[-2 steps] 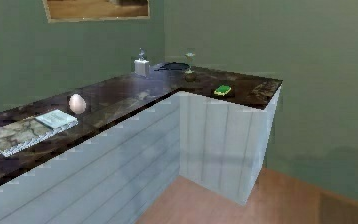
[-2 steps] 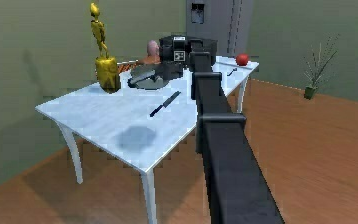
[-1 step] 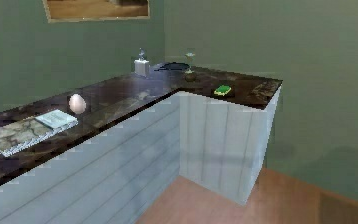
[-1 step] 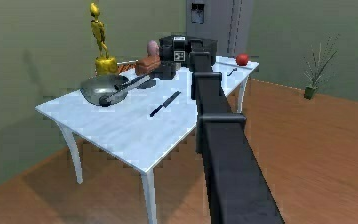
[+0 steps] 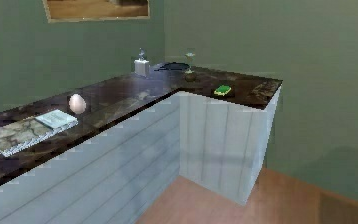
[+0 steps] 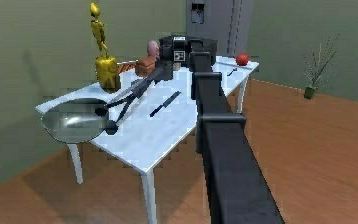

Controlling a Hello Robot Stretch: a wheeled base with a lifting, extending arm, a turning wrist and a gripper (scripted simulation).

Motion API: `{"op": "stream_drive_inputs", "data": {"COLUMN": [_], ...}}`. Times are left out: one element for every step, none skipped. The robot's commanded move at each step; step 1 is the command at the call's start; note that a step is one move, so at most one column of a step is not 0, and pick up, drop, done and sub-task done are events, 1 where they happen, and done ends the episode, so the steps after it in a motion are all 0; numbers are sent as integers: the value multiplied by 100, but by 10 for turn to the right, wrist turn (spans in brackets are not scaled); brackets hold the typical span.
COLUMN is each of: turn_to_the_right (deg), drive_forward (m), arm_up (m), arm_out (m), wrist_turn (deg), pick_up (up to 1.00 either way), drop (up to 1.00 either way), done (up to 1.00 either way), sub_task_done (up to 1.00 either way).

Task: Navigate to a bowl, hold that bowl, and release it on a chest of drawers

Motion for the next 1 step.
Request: {"op": "stream_drive_inputs", "data": {"turn_to_the_right": [0], "drive_forward": [0], "arm_up": [0], "arm_out": [0], "wrist_turn": [-60], "pick_up": [0], "drop": [0], "done": [0], "sub_task_done": [0]}}
